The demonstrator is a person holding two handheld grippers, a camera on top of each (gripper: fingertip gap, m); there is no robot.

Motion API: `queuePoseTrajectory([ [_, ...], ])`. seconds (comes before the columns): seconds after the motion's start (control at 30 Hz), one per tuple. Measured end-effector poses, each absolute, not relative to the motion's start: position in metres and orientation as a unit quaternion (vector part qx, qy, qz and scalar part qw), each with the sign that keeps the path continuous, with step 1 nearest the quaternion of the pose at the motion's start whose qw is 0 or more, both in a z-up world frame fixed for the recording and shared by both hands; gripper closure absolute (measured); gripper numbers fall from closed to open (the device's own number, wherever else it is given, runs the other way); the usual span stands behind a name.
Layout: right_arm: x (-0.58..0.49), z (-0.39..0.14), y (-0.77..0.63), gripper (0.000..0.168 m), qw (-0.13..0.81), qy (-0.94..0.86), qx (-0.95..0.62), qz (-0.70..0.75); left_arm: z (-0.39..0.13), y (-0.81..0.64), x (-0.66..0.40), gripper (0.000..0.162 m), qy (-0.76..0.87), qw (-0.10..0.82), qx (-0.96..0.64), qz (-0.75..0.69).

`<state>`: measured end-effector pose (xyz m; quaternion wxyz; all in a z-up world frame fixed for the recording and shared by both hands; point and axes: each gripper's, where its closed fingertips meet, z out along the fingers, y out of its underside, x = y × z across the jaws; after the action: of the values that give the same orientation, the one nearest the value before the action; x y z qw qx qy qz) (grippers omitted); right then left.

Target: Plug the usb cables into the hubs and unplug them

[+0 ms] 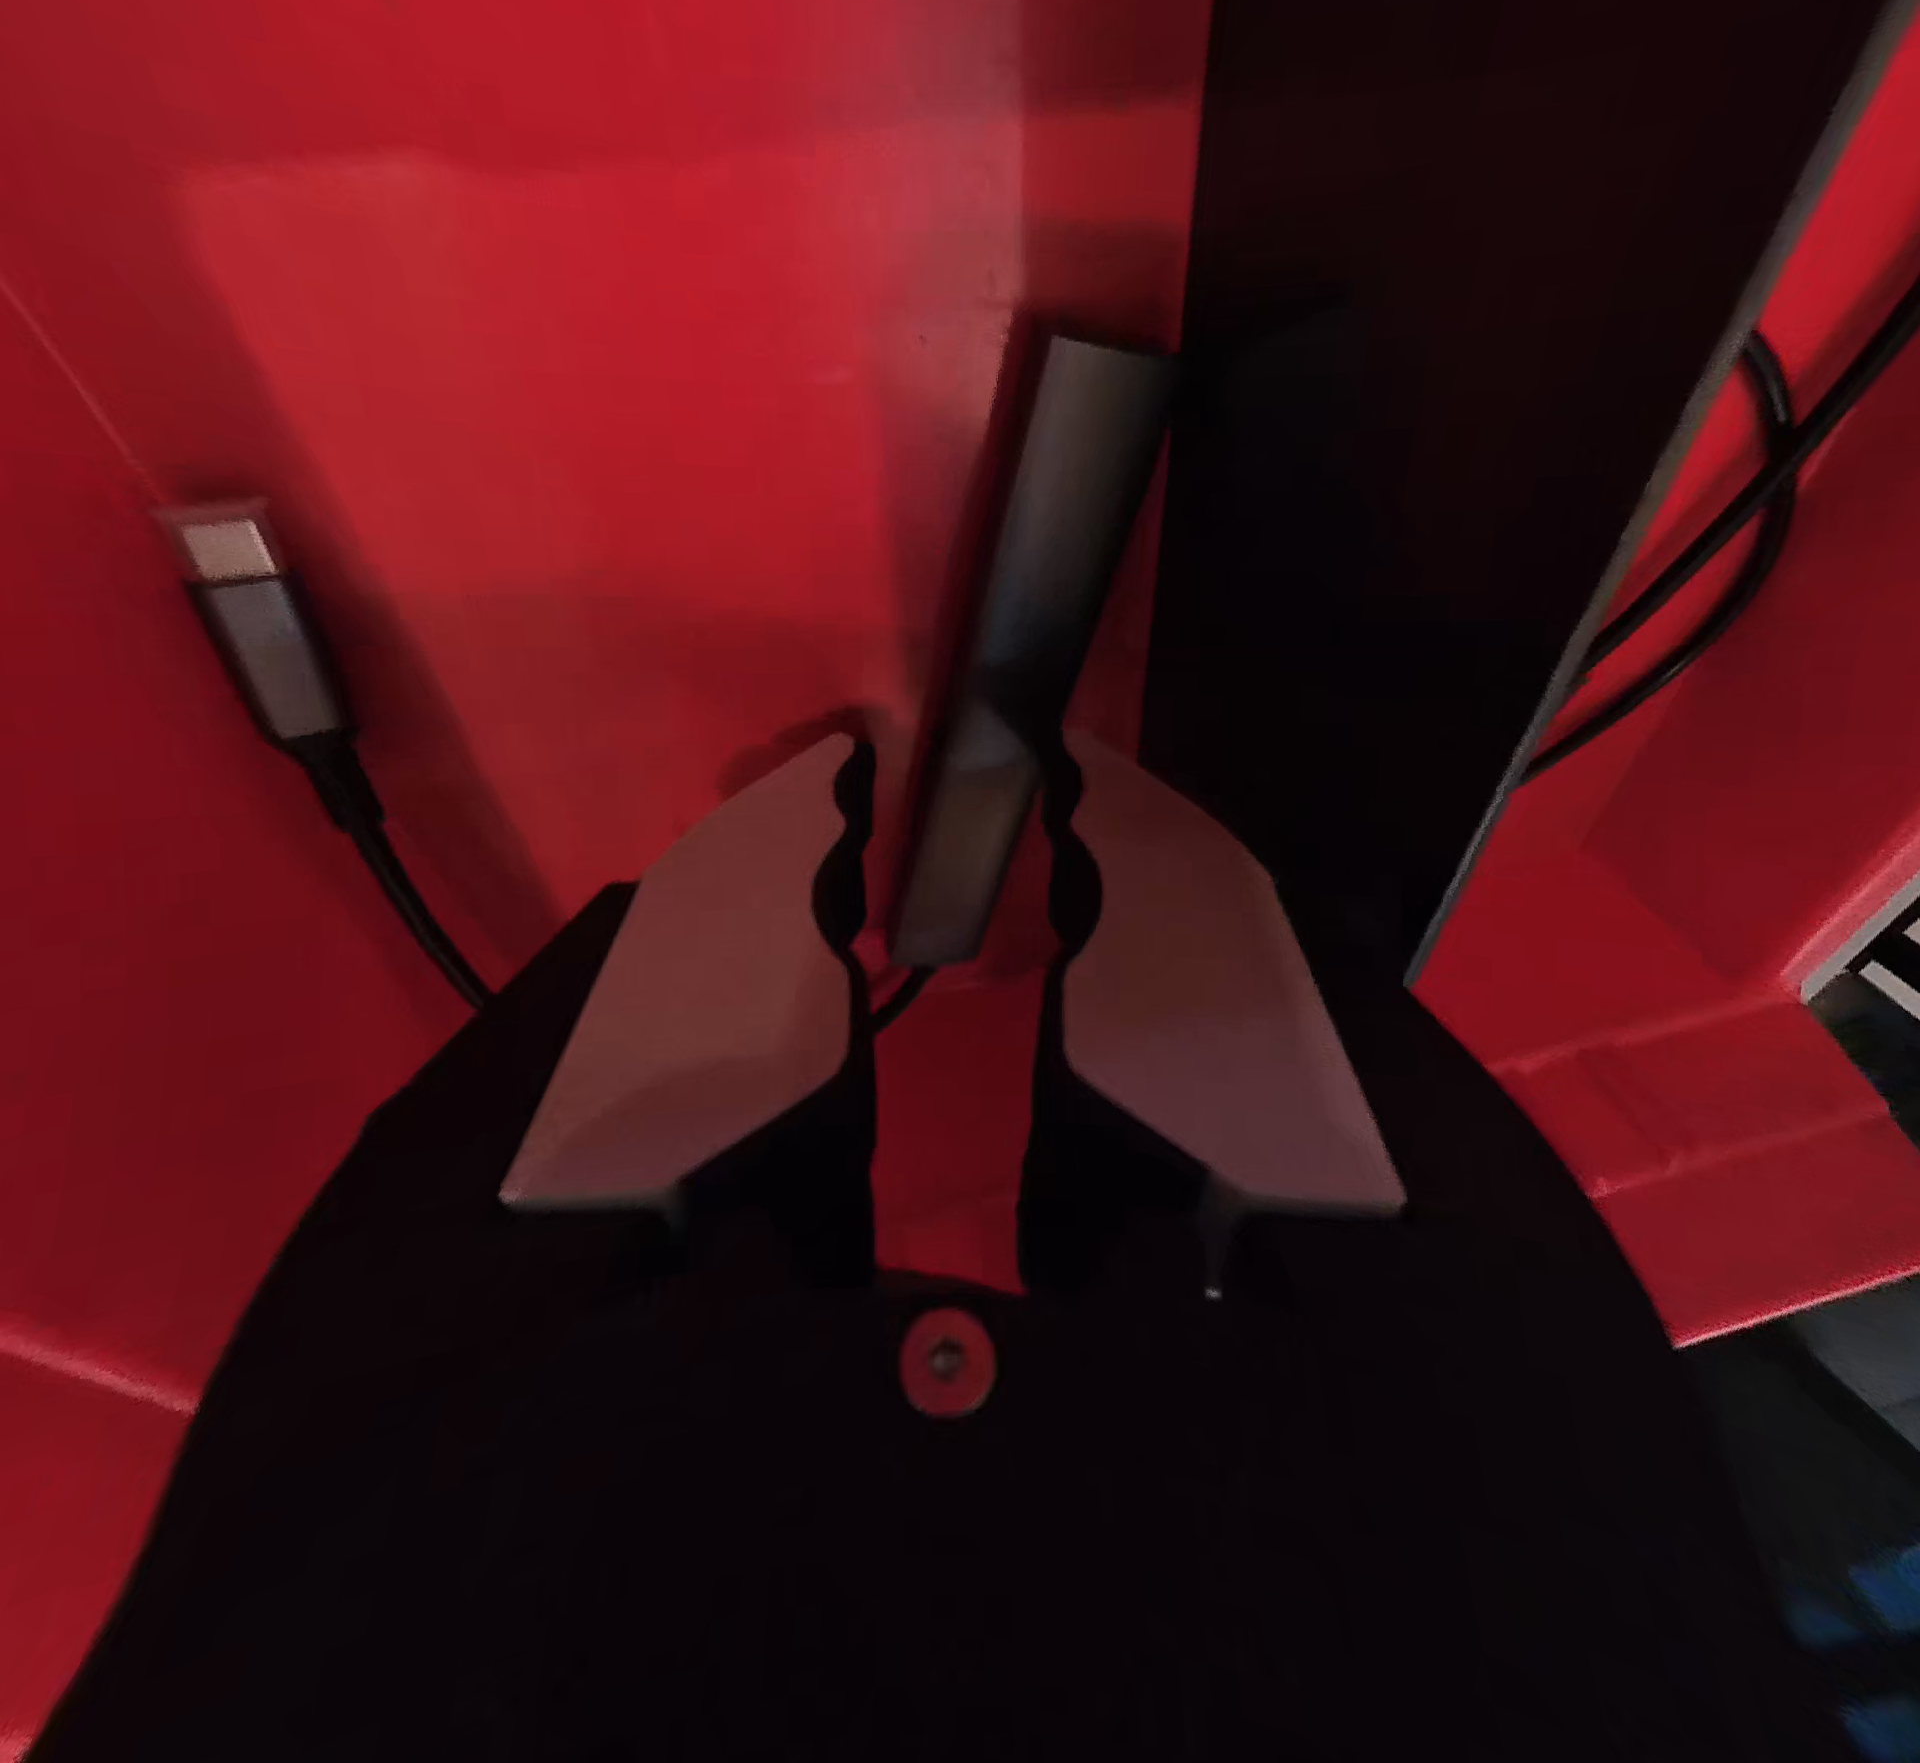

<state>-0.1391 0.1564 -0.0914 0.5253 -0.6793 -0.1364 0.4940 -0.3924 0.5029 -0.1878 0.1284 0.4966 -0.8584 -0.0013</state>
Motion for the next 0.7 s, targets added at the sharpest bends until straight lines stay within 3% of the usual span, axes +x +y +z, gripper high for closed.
queuePoseTrajectory([
  [0.07,-0.139,-0.091,0.156,0.128,0.527,-0.138,-0.680,0.491,-0.186,0.502,-0.390,0.141,-0.863,0.117,0.492,0.000],
  [0.23,-0.140,-0.091,0.154,0.128,0.525,-0.143,-0.683,0.487,-0.184,0.521,-0.374,0.145,-0.844,0.034,0.535,-0.021],
  [0.3,-0.142,-0.091,0.152,0.128,0.524,-0.147,-0.683,0.487,-0.180,0.537,-0.368,0.162,-0.822,-0.008,0.568,-0.042],
  [0.37,-0.145,-0.091,0.151,0.129,0.524,-0.154,-0.684,0.485,-0.176,0.539,-0.366,0.159,-0.814,-0.021,0.580,-0.035],
  [0.5,-0.149,-0.091,0.148,0.128,0.521,-0.164,-0.685,0.481,-0.175,0.525,-0.371,0.135,-0.835,0.014,0.550,-0.020],
  [0.7,-0.153,-0.092,0.145,0.128,0.515,-0.170,-0.684,0.487,-0.182,0.528,-0.388,0.138,-0.869,0.087,0.485,-0.044],
])
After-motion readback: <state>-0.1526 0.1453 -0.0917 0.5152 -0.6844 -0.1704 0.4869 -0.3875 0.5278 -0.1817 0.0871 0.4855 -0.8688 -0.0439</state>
